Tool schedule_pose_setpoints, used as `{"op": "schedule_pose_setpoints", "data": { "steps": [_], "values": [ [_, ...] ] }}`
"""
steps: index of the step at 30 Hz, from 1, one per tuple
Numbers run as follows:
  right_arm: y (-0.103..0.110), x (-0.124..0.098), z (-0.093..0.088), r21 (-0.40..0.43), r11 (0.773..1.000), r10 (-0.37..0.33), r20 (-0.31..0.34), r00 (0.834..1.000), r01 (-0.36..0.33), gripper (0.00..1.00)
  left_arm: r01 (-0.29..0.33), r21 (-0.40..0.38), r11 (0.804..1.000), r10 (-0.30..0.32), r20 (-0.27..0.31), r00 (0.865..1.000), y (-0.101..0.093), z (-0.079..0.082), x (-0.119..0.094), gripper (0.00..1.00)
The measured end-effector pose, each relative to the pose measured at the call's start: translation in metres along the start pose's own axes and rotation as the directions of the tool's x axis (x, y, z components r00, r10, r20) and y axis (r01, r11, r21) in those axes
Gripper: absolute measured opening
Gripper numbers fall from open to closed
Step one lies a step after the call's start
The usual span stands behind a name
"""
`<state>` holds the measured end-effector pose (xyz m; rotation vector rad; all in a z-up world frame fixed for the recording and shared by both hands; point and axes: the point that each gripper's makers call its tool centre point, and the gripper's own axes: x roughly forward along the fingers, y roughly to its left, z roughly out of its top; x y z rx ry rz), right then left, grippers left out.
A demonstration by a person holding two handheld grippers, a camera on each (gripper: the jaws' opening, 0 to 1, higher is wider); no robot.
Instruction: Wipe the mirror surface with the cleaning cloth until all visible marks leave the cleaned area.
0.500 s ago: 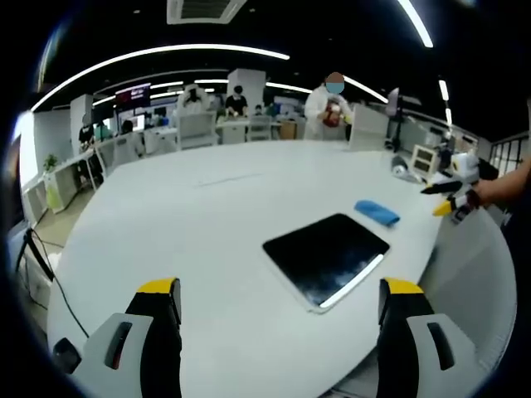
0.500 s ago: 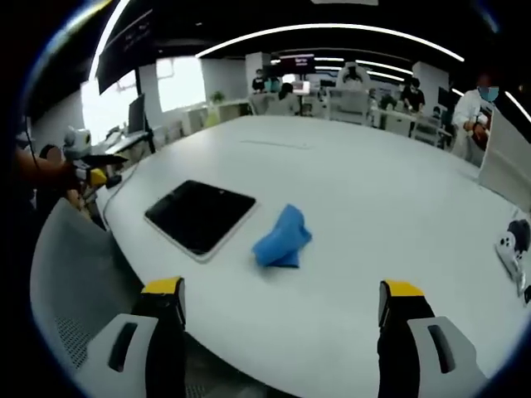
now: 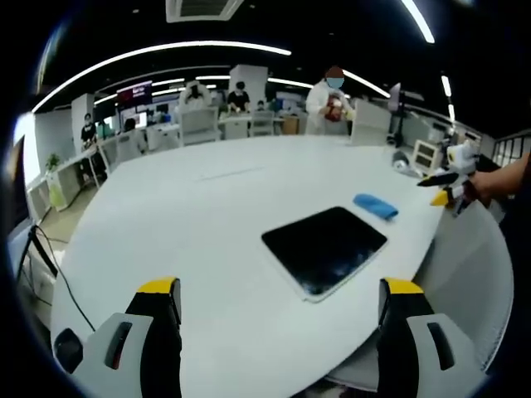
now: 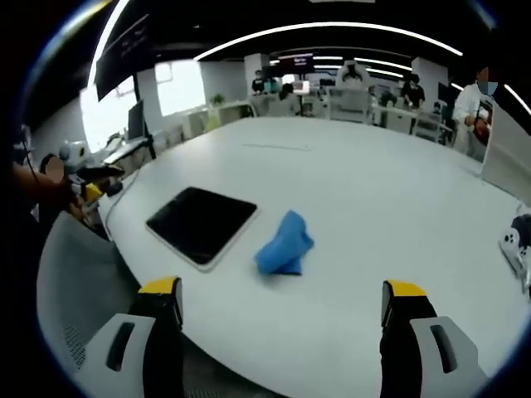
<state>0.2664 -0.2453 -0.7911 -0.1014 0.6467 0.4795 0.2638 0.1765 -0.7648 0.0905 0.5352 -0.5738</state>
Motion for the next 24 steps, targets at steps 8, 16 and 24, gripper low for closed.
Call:
{"op": "schedule_pose_setpoints", "data": {
  "steps": [8, 16, 24],
  "values": [
    [0.003, -0.006, 0.001, -0.007, 1.000, -0.022, -0.003, 1.000, 0.022, 1.00, 0.004, -0.009, 1.000, -0.005, -0.006, 1.000, -0.001, -0.005, -0.007, 0.99],
    [0.010, -0.005, 0.002, 0.010, 1.000, -0.025, 0.000, 1.000, 0.025, 1.00, -0.008, -0.041, 0.999, 0.007, -0.012, 1.000, 0.009, -0.004, -0.012, 0.99],
    [0.006, -0.007, 0.004, 0.029, 0.999, -0.026, -0.026, 0.999, 0.027, 0.95, 0.001, -0.026, 1.000, -0.001, -0.009, 1.000, 0.009, -0.003, -0.009, 0.99]
  ]
}}
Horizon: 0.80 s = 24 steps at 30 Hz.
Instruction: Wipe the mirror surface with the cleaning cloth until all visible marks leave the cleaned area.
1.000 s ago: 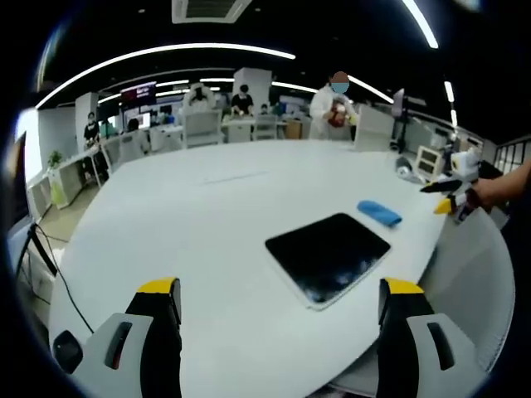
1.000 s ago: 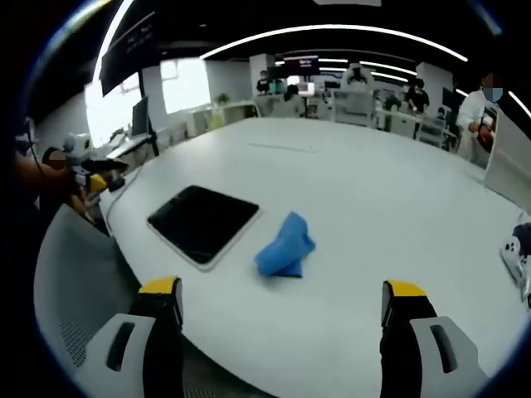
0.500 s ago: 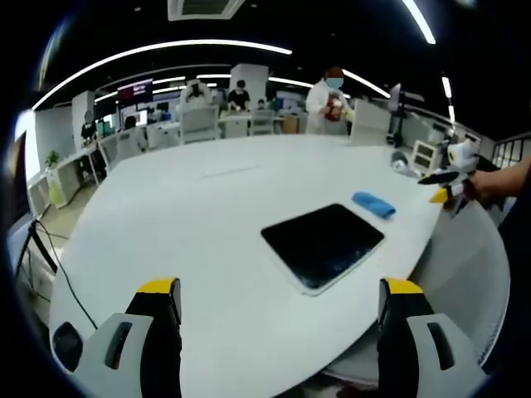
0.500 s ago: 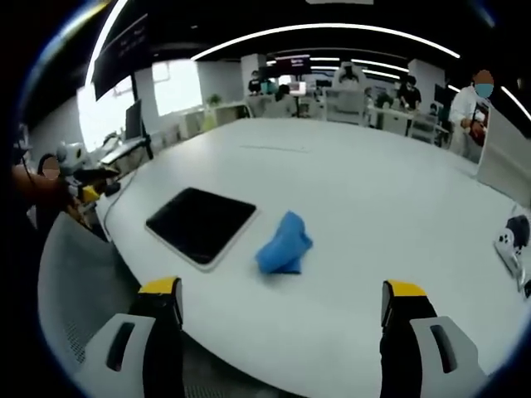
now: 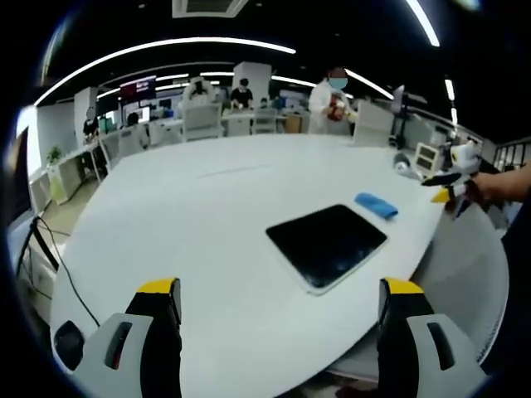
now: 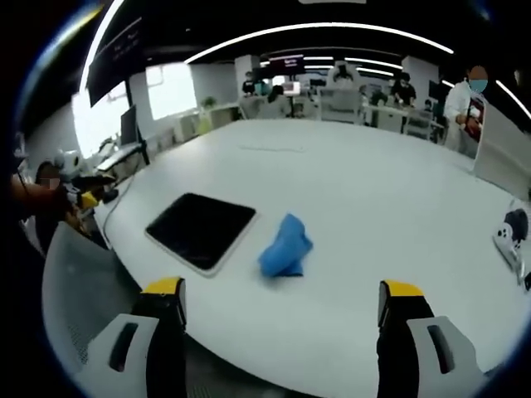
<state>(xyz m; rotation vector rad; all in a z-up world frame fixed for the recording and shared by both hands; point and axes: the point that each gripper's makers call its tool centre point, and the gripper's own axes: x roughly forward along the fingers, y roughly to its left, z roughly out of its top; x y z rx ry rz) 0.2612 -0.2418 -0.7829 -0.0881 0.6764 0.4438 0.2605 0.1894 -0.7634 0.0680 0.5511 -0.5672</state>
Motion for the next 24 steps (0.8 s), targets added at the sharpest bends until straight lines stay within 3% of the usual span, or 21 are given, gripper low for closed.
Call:
{"op": "schedule_pose_setpoints", "data": {
  "steps": [8, 11, 14, 18, 22, 24],
  "values": [
    [-0.005, 0.003, 0.004, 0.001, 1.000, -0.017, -0.024, 1.000, 0.017, 0.90, -0.006, 0.001, 1.000, 0.006, 0.020, 1.000, 0.000, 0.004, 0.003, 0.99],
    [-0.010, 0.001, 0.025, 0.040, 0.999, -0.028, 0.012, 1.000, 0.027, 0.85, 0.000, 0.016, 1.000, 0.000, 0.005, 1.000, 0.000, 0.001, 0.004, 0.99],
    [-0.014, 0.000, 0.035, 0.112, 0.993, -0.021, -0.008, 1.000, 0.021, 0.79, -0.011, 0.020, 1.000, 0.011, 0.005, 1.000, 0.004, 0.002, 0.004, 0.99],
    [-0.017, -0.002, 0.063, 0.119, 0.993, -0.017, 0.002, 1.000, 0.017, 0.73, -0.020, 0.002, 1.000, 0.020, 0.010, 1.000, 0.007, 0.006, 0.004, 0.99],
    [-0.012, 0.006, 0.088, 0.082, 0.997, 0.009, 0.036, 0.999, -0.011, 0.75, -0.022, 0.029, 0.999, 0.022, -0.005, 1.000, 0.011, 0.005, 0.004, 0.99],
    [-0.006, 0.012, 0.092, 0.023, 0.999, 0.031, -0.008, 0.999, -0.031, 0.77, -0.029, 0.012, 1.000, 0.029, -0.008, 1.000, 0.015, 0.004, 0.001, 0.99]
  ]
}}
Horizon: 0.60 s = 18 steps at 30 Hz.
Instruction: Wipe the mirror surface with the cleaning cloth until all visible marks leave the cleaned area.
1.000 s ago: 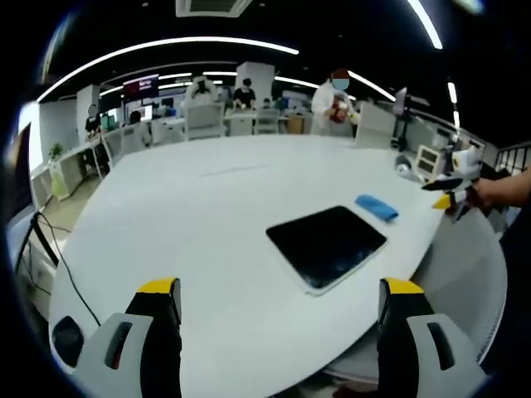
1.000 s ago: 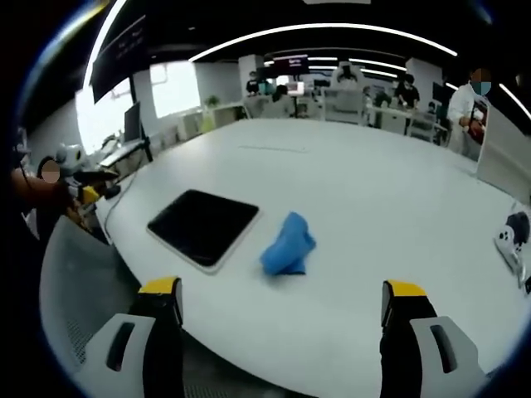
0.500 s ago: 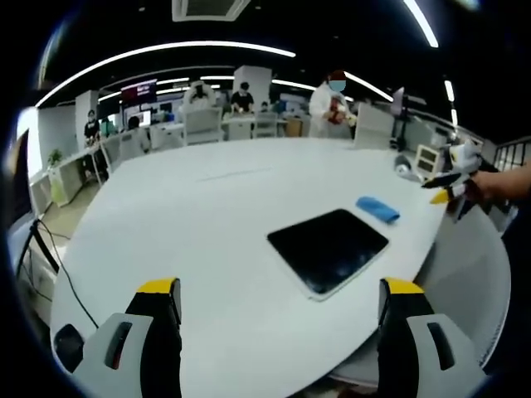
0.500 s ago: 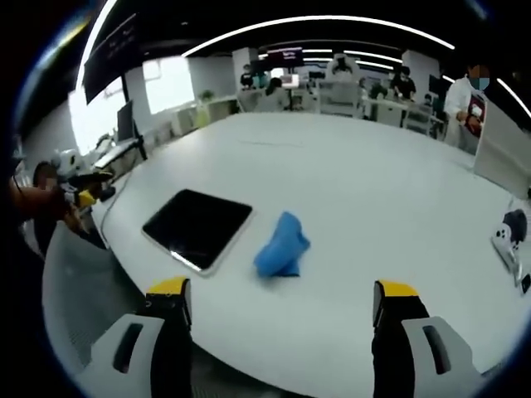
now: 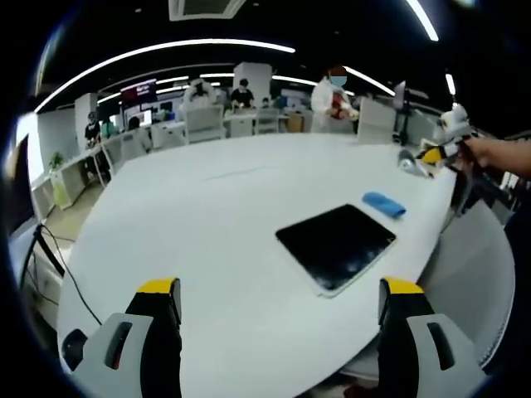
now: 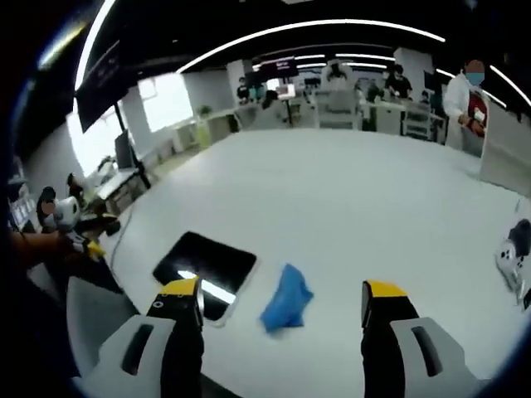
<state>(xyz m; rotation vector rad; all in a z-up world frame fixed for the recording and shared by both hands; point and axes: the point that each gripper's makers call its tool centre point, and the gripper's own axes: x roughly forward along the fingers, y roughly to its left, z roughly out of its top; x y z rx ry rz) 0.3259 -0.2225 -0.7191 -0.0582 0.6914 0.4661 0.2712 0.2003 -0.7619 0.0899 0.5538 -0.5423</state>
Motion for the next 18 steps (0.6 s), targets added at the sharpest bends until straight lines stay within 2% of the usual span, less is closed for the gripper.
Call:
{"op": "schedule_pose_setpoints", "data": {
  "steps": [2, 7, 9, 11, 15, 18],
  "values": [
    [0.000, 0.004, 0.010, -0.058, 0.998, -0.007, -0.007, 1.000, 0.007, 0.76, -0.006, -0.004, 1.000, 0.006, 0.004, 1.000, 0.001, 0.002, -0.003, 0.99],
    [0.005, 0.019, 0.023, -0.032, 0.999, 0.015, -0.004, 1.000, -0.015, 0.74, -0.044, -0.006, 0.999, 0.044, 0.028, 0.999, 0.008, 0.006, -0.005, 0.99],
    [0.004, 0.027, 0.015, -0.031, 1.000, -0.001, -0.040, 0.999, 0.000, 0.69, -0.044, -0.023, 0.999, 0.044, 0.021, 0.999, 0.007, 0.004, -0.005, 0.99],
    [0.000, 0.038, 0.009, -0.049, 0.999, -0.018, -0.048, 0.999, 0.016, 0.63, -0.042, -0.021, 0.999, 0.043, 0.022, 0.999, 0.005, 0.004, -0.004, 0.99],
    [-0.006, 0.060, -0.014, -0.049, 0.998, -0.040, -0.094, 0.995, 0.036, 0.55, -0.037, -0.021, 0.999, 0.037, 0.016, 0.999, 0.004, 0.001, -0.004, 0.99],
    [-0.008, 0.074, -0.031, -0.010, 0.999, -0.037, -0.151, 0.988, 0.036, 0.47, -0.031, -0.019, 0.999, 0.031, 0.006, 0.999, 0.005, -0.002, -0.004, 0.99]
  ]
}}
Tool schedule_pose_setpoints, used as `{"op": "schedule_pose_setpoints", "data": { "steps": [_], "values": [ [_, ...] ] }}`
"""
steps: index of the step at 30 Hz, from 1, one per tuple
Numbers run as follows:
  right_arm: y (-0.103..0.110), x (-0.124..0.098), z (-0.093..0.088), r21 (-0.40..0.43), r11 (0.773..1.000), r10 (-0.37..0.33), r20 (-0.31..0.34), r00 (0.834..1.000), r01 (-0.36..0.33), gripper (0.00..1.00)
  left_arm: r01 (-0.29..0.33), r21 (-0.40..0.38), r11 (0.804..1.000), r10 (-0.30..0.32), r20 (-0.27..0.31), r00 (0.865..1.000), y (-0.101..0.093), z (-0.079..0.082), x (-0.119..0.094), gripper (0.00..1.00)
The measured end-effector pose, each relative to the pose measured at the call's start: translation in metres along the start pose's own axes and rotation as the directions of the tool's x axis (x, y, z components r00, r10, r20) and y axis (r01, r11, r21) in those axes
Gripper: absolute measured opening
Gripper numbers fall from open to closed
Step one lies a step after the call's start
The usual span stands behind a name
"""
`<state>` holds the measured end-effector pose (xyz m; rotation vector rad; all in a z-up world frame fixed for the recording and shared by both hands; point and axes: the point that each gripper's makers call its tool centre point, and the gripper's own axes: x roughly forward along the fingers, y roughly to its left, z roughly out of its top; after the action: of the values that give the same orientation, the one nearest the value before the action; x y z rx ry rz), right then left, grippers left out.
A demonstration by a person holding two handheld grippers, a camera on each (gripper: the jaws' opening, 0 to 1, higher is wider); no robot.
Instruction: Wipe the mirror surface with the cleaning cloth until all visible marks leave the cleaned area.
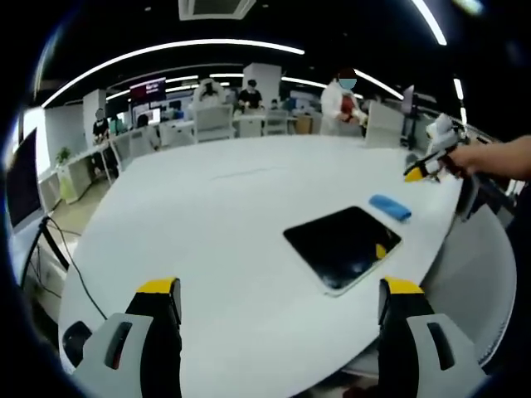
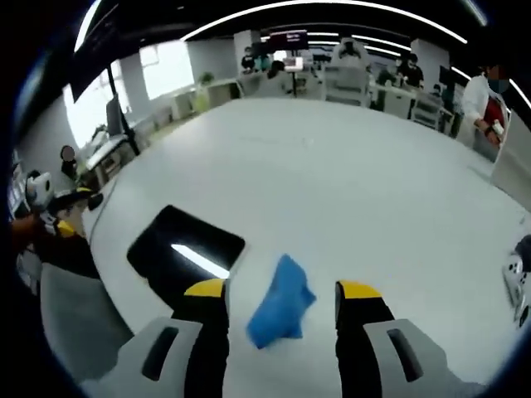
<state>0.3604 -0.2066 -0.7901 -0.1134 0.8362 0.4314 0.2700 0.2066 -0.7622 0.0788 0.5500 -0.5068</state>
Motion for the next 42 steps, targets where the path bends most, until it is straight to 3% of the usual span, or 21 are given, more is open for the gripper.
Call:
{"op": "schedule_pose_setpoints", "data": {
  "steps": [4, 8, 10, 12, 14, 19, 22, 23, 25, 26, 31, 34, 40, 42],
  "values": [
    [-0.001, 0.021, -0.015, 0.047, 0.999, -0.004, -0.073, 0.997, 0.007, 0.46, 0.004, 0.000, 1.000, -0.004, -0.018, 1.000, 0.003, -0.006, 0.001, 0.99],
    [-0.003, 0.032, -0.018, 0.032, 0.999, -0.027, -0.095, 0.995, 0.030, 0.33, 0.012, 0.003, 1.000, -0.012, -0.026, 1.000, 0.002, -0.007, 0.002, 0.99],
    [-0.001, 0.038, -0.026, 0.095, 0.995, -0.018, -0.146, 0.989, 0.032, 0.31, 0.017, -0.003, 1.000, -0.018, -0.027, 0.999, 0.002, -0.007, 0.002, 0.99],
    [0.006, 0.042, -0.027, 0.159, 0.987, 0.035, -0.166, 0.986, -0.009, 0.27, 0.020, -0.001, 1.000, -0.020, -0.029, 0.999, 0.001, -0.007, 0.002, 0.99],
    [0.005, 0.044, -0.026, 0.176, 0.984, 0.038, -0.181, 0.983, -0.006, 0.23, 0.024, 0.001, 1.000, -0.024, -0.032, 0.999, 0.001, -0.009, 0.002, 0.99],
    [-0.004, 0.054, -0.032, 0.147, 0.988, -0.010, -0.279, 0.960, 0.053, 0.20, 0.027, 0.001, 1.000, -0.027, -0.044, 0.999, 0.003, -0.014, 0.002, 0.99],
    [-0.003, 0.062, -0.042, 0.164, 0.983, -0.021, -0.328, 0.945, 0.079, 0.12, 0.027, -0.004, 1.000, -0.027, -0.044, 0.999, 0.003, -0.014, 0.001, 0.99],
    [-0.002, 0.065, -0.043, 0.167, 0.983, -0.024, -0.322, 0.947, 0.082, 0.04, 0.028, -0.005, 1.000, -0.029, -0.044, 0.999, 0.003, -0.014, 0.001, 0.99],
    [0.002, 0.068, -0.055, 0.186, 0.978, -0.025, -0.350, 0.937, 0.095, 0.02, 0.032, -0.003, 0.999, -0.032, -0.050, 0.998, 0.003, -0.016, 0.001, 0.99],
    [0.000, 0.071, -0.050, 0.183, 0.977, -0.047, -0.318, 0.947, 0.109, 0.01, 0.033, -0.002, 0.999, -0.033, -0.051, 0.998, 0.003, -0.017, 0.001, 0.99],
    [-0.003, 0.070, -0.050, 0.184, 0.977, -0.039, -0.328, 0.944, 0.105, 0.01, 0.036, -0.006, 0.999, -0.036, -0.050, 0.998, 0.005, -0.019, 0.001, 0.99],
    [-0.001, 0.069, -0.051, 0.307, 0.947, 0.008, -0.314, 0.949, 0.093, 0.01, 0.050, 0.008, 0.999, -0.049, -0.054, 0.997, 0.004, -0.021, 0.003, 0.99],
    [0.000, 0.067, -0.050, 0.285, 0.955, 0.006, -0.294, 0.956, 0.082, 0.00, 0.058, 0.004, 0.998, -0.058, -0.050, 0.997, 0.003, -0.019, 0.006, 0.99],
    [-0.002, 0.066, -0.049, 0.280, 0.953, -0.026, -0.311, 0.950, 0.118, 0.00, 0.066, 0.012, 0.998, -0.065, -0.057, 0.996, 0.003, -0.019, 0.008, 0.99]
  ]
}}
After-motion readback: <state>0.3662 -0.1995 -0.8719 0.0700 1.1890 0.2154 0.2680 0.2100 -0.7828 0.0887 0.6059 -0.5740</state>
